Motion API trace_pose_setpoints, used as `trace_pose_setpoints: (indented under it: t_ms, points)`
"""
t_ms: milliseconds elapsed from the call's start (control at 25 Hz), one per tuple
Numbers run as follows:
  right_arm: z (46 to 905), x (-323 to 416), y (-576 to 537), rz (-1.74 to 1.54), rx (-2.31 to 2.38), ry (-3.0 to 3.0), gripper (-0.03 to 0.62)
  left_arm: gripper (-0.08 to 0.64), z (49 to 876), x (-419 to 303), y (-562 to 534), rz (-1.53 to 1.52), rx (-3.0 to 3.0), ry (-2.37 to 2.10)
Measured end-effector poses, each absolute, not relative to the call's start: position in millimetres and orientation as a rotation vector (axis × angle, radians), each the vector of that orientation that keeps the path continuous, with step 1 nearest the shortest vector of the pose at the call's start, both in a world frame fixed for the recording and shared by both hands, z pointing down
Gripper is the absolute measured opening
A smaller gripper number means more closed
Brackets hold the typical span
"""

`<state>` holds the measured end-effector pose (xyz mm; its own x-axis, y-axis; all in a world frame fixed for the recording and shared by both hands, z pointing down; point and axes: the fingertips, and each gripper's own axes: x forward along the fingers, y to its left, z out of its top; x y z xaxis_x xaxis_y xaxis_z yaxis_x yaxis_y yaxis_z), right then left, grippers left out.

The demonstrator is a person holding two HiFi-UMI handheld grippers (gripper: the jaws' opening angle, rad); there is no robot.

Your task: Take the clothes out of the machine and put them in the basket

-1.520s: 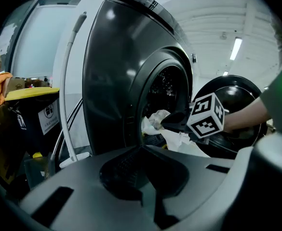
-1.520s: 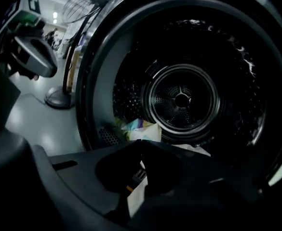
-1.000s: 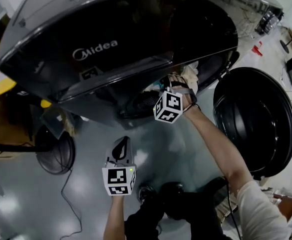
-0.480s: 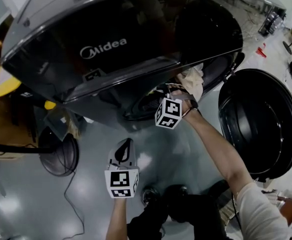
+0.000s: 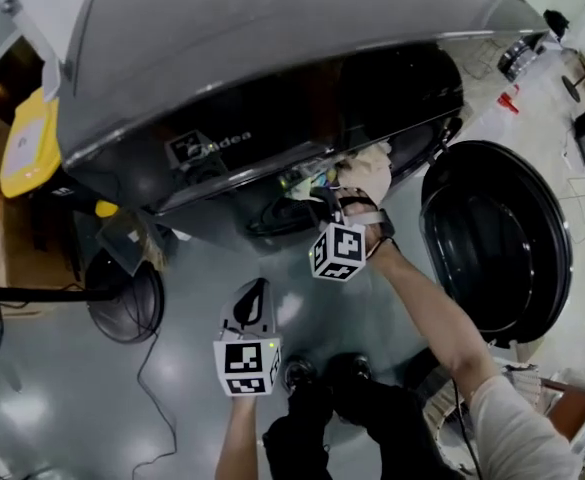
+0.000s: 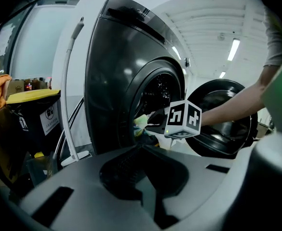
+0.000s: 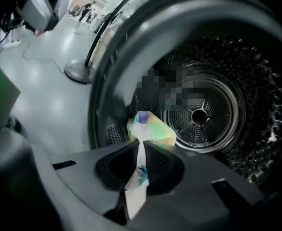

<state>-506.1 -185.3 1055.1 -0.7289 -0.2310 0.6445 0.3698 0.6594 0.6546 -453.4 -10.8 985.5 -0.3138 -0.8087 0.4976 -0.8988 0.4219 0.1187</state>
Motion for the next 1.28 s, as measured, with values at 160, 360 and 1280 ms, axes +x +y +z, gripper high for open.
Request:
trace_pose_setpoints:
  t_ms: [160, 360, 1280]
  points:
    - [1019.7, -483.4, -156.1, -1.011, -0.134, -2.172, 0.04, 0.017, 940.8, -441.5, -11.8, 0.239, 1.451, -2.172]
    - [975.8, -446.9, -126.5, -0.928, -0.175, -2.17, 0.04, 0.017, 881.4, -430.1, -10.2, 0.215, 1.437, -2.143]
    - [686.6, -336.1, -99.5, -0.617, 0.011, -2.402, 0.037, 0.017, 629.7, -385.2, -39.2, 0.185, 1.439, -2.209]
